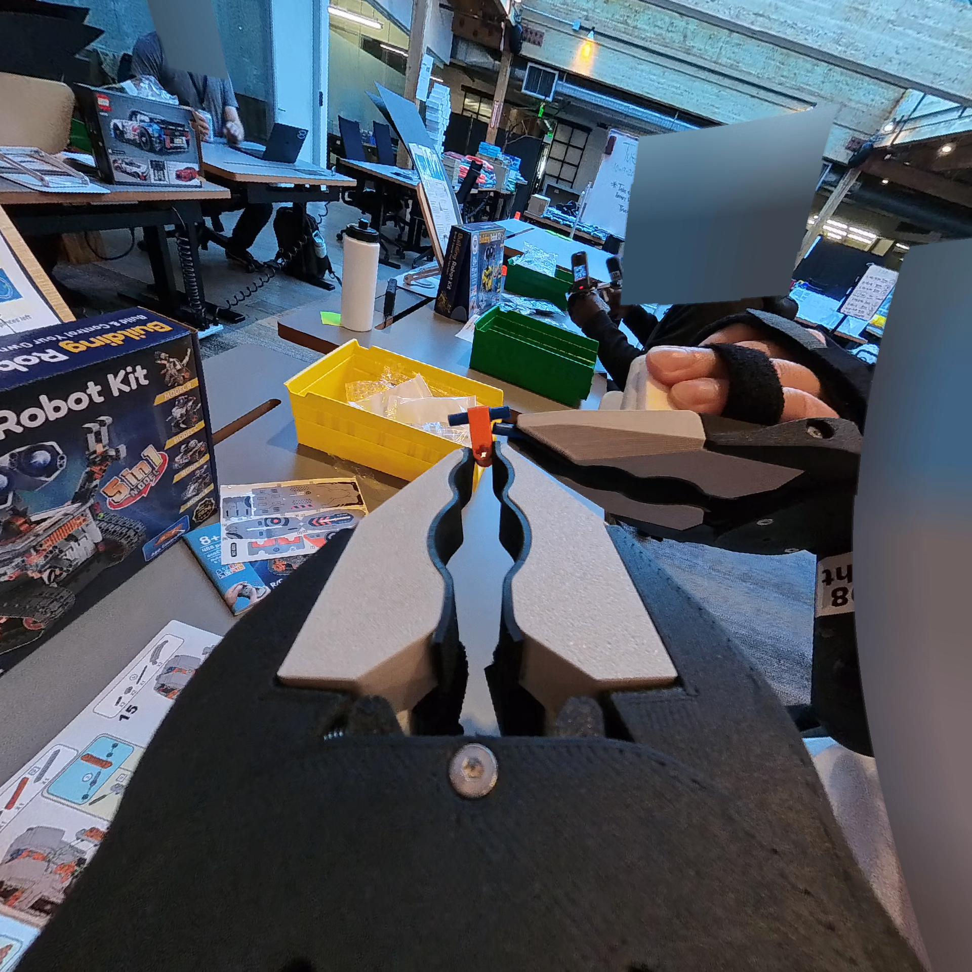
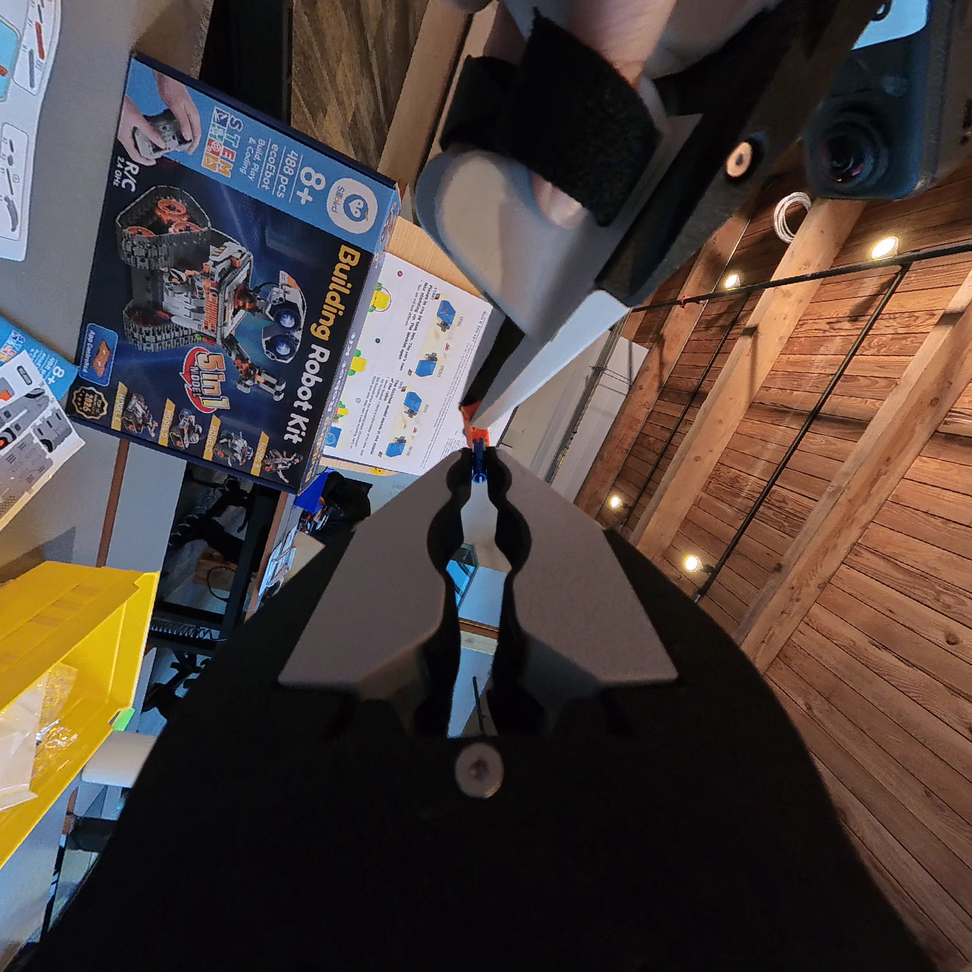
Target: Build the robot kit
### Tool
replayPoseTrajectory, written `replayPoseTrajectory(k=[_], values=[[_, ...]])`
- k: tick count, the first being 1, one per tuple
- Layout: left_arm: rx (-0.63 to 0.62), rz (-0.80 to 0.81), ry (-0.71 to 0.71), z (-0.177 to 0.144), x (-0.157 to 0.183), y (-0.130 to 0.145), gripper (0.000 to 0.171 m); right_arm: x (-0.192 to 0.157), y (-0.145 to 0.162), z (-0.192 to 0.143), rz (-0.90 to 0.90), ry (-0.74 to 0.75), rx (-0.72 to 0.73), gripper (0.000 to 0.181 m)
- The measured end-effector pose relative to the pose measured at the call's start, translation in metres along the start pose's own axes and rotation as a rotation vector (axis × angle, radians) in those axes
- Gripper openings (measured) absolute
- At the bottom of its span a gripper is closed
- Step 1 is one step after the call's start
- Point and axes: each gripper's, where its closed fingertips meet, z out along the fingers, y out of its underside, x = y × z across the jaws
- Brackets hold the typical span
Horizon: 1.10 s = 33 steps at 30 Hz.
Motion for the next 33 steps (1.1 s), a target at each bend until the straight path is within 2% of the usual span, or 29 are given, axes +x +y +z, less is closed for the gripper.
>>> replayPoseTrajectory(k=[18,33], values=[[0.012,0.0,0.022,0.001,0.003,-0.001,0.005,0.0,-0.002,0.0,-0.022,-0.007,-0.002,0.003],[0.058,0.186,0.012,0.002,0.016,-0.011,0.004,0.009,0.004,-0.01,0.043,-0.146,-0.001,0.003]])
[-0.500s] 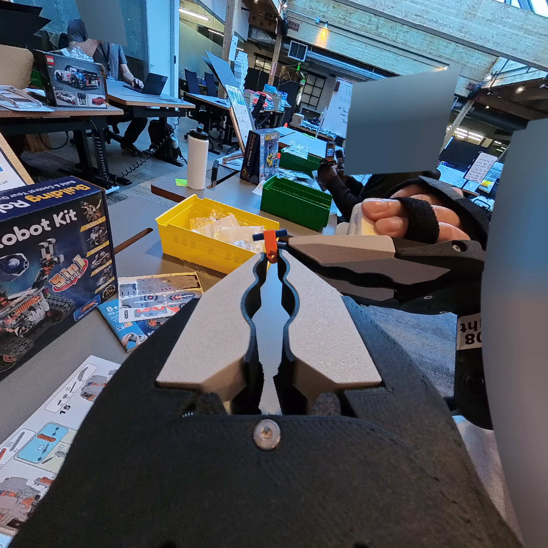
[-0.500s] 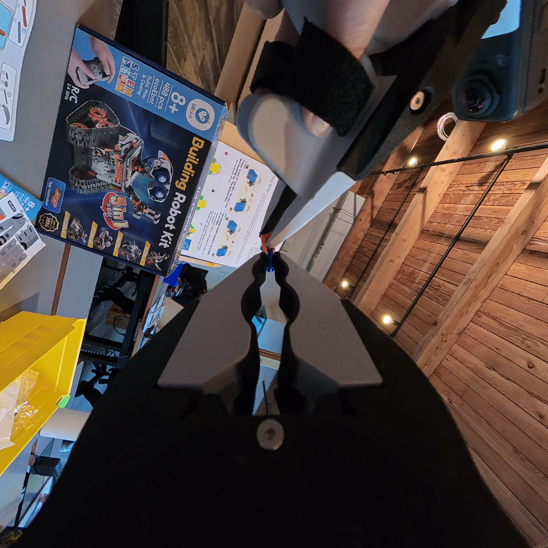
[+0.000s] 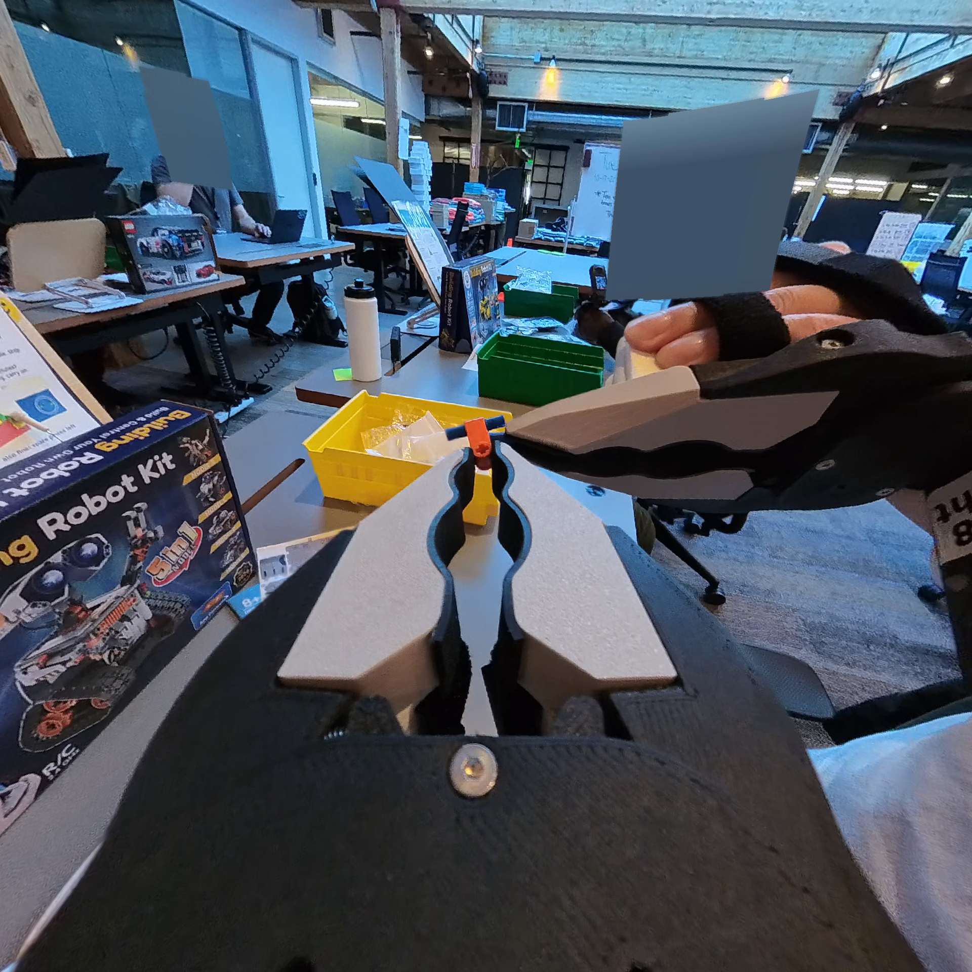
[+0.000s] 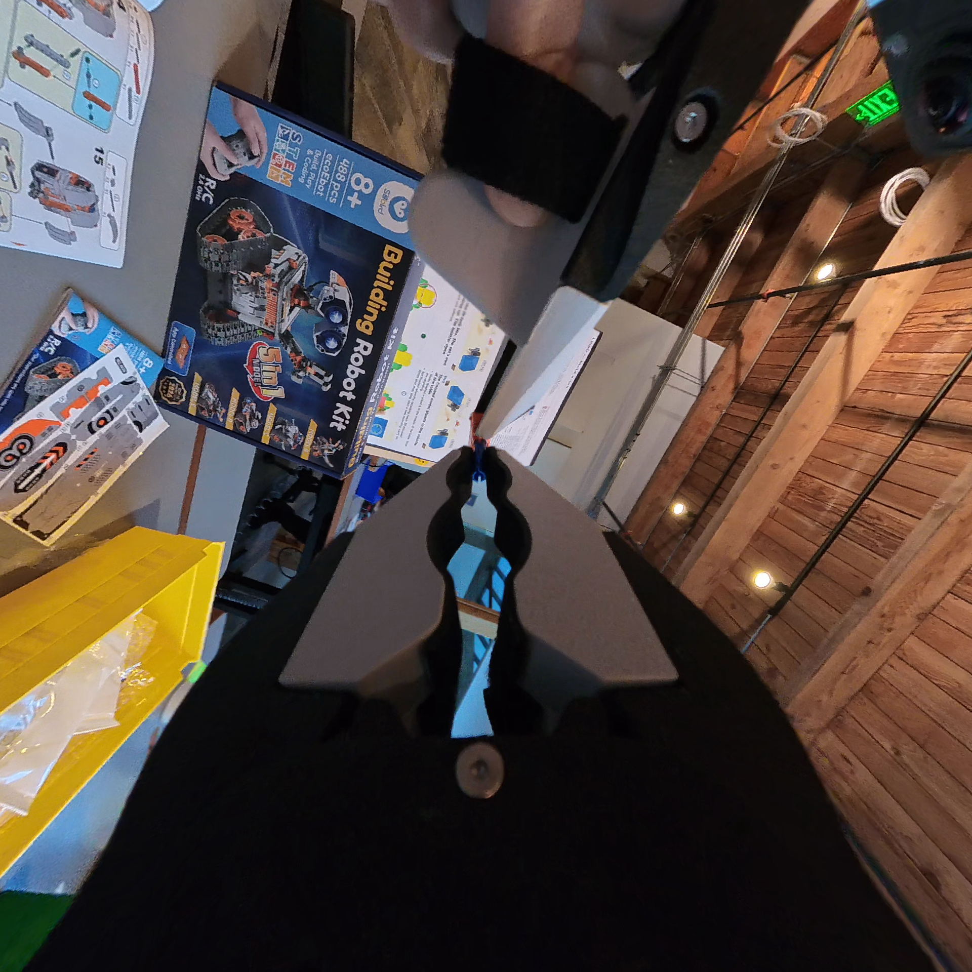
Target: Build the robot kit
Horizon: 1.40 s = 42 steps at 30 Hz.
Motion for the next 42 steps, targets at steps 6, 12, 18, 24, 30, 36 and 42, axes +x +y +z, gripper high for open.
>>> replayPoseTrajectory(k=[6,12,18,24,30,36,42], values=[[0.021,0.027,-0.003,0.0,0.001,-0.003,0.004,0.001,0.0,-0.001,0.071,-0.076,0.024,0.003],[0.058,-0.015,0.051,-0.001,0.001,-0.005,0.004,0.003,0.001,-0.001,0.154,-0.138,0.065,0.003],[0.078,-0.035,0.071,-0.001,0.0,-0.006,0.004,0.004,0.002,0.0,0.218,-0.146,0.103,0.003],[0.081,0.008,0.028,0.0,-0.003,-0.006,0.004,0.003,0.004,0.003,0.22,-0.095,0.093,0.003],[0.084,0.039,-0.013,0.002,-0.006,-0.006,0.004,0.003,0.005,0.007,0.206,-0.058,0.055,0.003],[0.178,-0.123,0.085,-0.003,-0.008,-0.015,0.004,0.014,0.005,0.009,0.193,0.056,0.046,0.004],[0.232,-0.172,0.133,-0.008,-0.005,-0.023,0.004,0.023,0.003,0.005,0.161,0.131,0.054,0.004]])
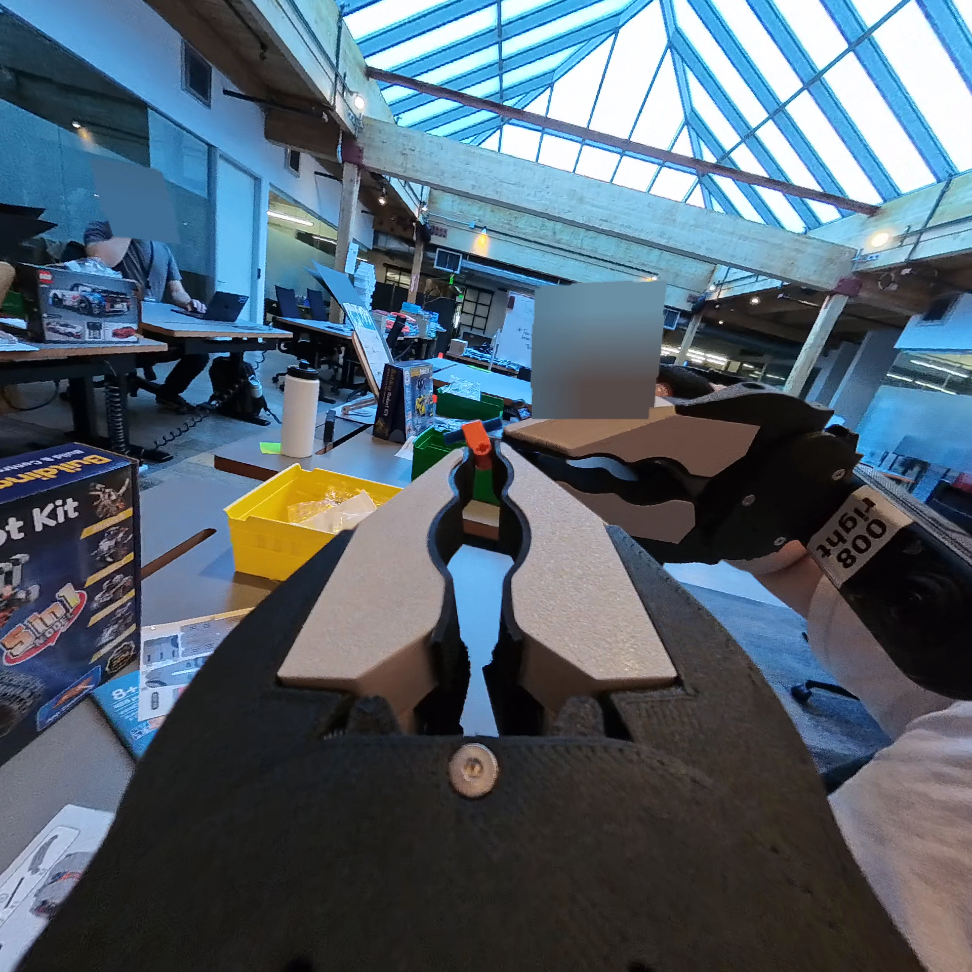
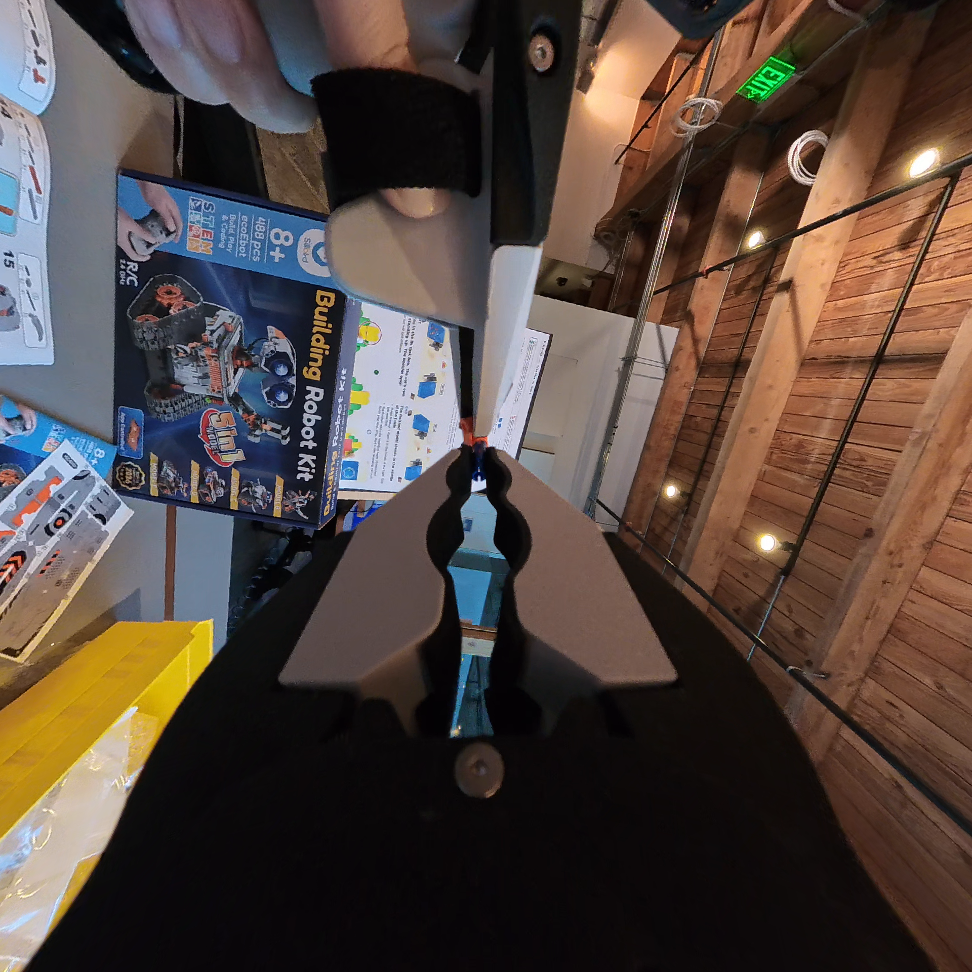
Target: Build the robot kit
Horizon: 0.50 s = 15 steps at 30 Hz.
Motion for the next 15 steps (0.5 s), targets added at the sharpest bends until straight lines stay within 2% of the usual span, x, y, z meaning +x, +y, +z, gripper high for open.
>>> replayPoseTrajectory(k=[15], values=[[0.051,-0.02,0.033,-0.0034,0.0069,-0.006,0.003,0.0047,-0.0051,-0.0039,0.135,-0.166,0.032,0.003]])
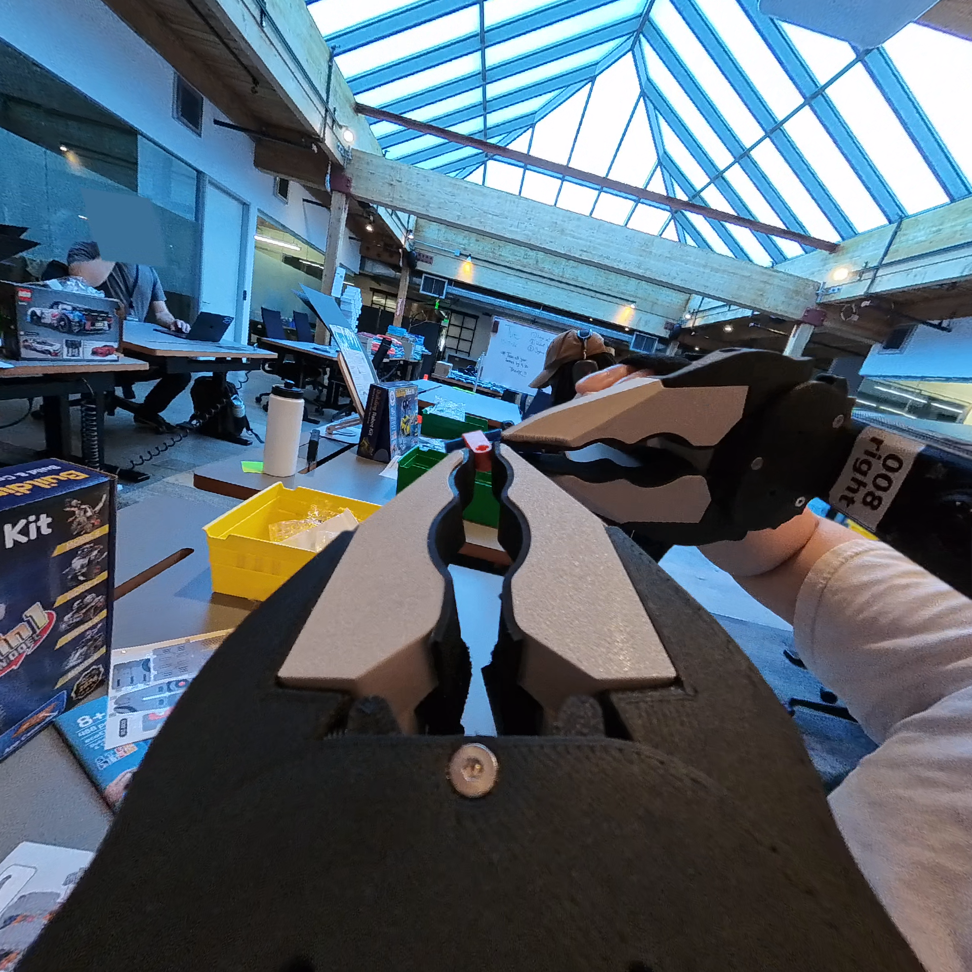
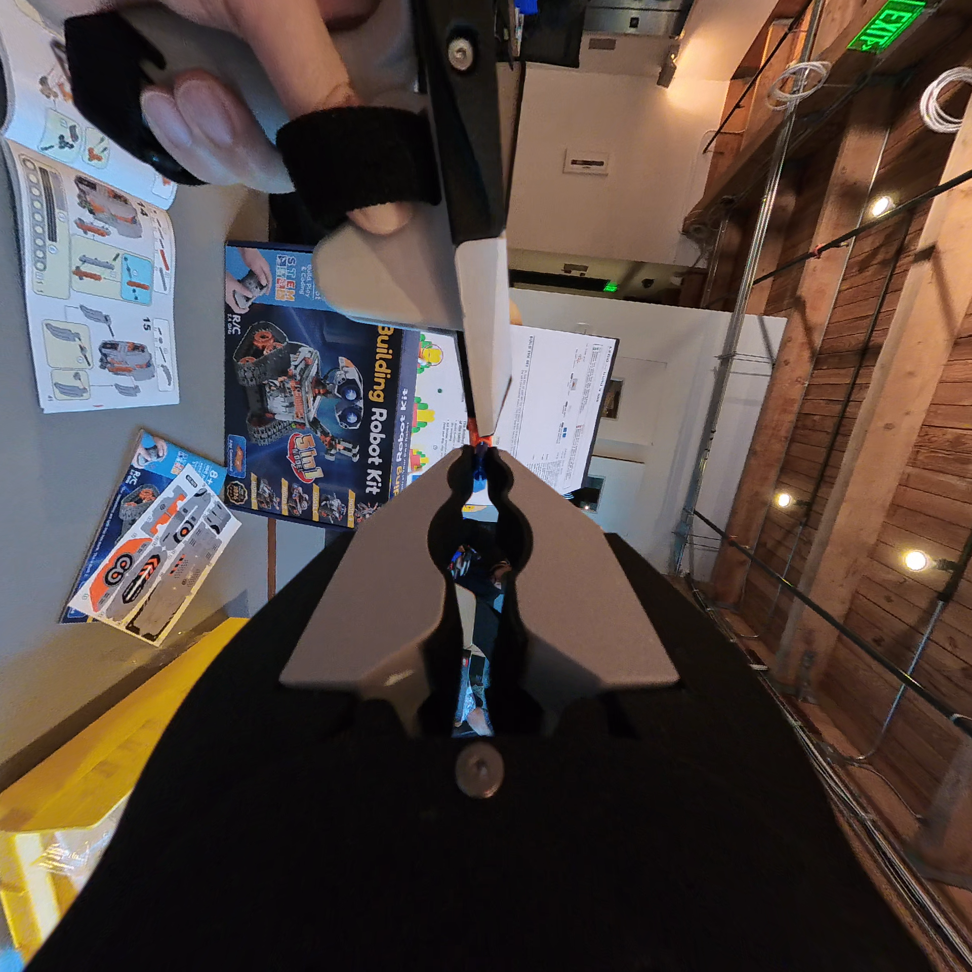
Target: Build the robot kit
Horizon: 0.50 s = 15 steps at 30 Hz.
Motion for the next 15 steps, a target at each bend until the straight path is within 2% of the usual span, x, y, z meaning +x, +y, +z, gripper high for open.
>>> replayPoseTrajectory(k=[4,6,9,15], values=[[0.001,0.0,0.006,-0.001,0.001,0.0,0.003,0.0,-0.001,0.001,0.029,-0.047,-0.007,0.002],[-0.009,0.046,-0.034,0.001,0.0,0.001,0.003,-0.004,0.001,0.004,0.034,-0.077,-0.027,0.003],[0.012,0.045,-0.04,-0.001,-0.001,-0.003,0.004,0.0,-0.001,0.007,-0.008,-0.024,-0.036,0.003],[0.039,0.015,-0.01,-0.006,-0.001,-0.01,0.004,0.009,-0.007,0.01,0.053,-0.019,0.001,0.005]])
